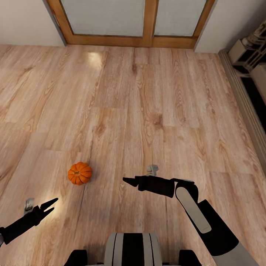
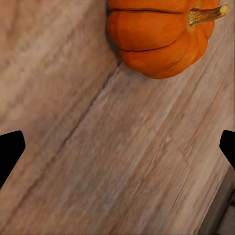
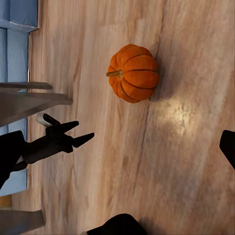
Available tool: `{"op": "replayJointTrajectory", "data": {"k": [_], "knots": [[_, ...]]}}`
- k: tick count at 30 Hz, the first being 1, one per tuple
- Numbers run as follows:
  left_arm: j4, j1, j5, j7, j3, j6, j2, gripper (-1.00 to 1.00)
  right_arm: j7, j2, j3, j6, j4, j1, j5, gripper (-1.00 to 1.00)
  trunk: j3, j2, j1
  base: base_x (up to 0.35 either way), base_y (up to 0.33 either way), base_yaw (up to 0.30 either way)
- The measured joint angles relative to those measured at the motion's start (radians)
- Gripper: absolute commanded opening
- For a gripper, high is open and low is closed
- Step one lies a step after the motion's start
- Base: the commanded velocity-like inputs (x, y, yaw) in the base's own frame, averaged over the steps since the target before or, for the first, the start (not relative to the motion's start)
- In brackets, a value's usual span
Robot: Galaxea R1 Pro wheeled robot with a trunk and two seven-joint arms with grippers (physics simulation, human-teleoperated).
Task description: Place each of the two pumpkins and all three candles from the living room inside a cabinet in the living room (use any cabinet), then make sure every cabinet is closed, and position the cauldron so it is next to a table in the living room.
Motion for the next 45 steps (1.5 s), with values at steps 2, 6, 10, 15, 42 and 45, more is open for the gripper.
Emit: {"op": "replayJointTrajectory", "data": {"k": [2,6,10,15,42,45], "knots": [[0.000,0.001,0.000,-0.003,0.000,0.000,0.001,1.00,0.000,0.001,0.000,0.000,0.000,0.000,0.000,1.00,0.000,0.000,0.000,0.000,0.000,0.000],[0.000,0.003,0.000,-0.004,0.001,-0.001,0.001,1.00,-0.001,0.002,0.000,-0.001,0.000,0.000,0.000,1.00,0.000,0.000,0.000,0.044,-0.011,0.000],[0.000,0.003,0.000,-0.002,0.000,-0.002,0.008,1.00,-0.002,0.003,0.000,-0.001,0.000,0.000,0.000,1.00,0.000,0.000,0.000,0.251,-0.054,0.000],[0.002,0.003,0.000,-0.001,0.000,-0.002,0.010,1.00,-0.002,0.004,0.001,-0.002,0.000,0.000,0.000,1.00,0.000,0.000,-0.001,0.302,-0.010,0.000],[0.002,0.003,0.001,-0.008,0.006,-0.009,0.012,1.00,0.001,0.001,0.001,0.002,0.000,0.000,0.001,1.00,-0.023,-0.001,0.003,0.047,-0.026,0.000],[0.001,0.003,0.001,-0.044,0.007,-0.009,0.014,1.00,0.005,-0.001,0.005,0.006,0.000,0.000,-0.003,1.00,-0.027,-0.002,0.003,0.000,0.000,0.000]]}}
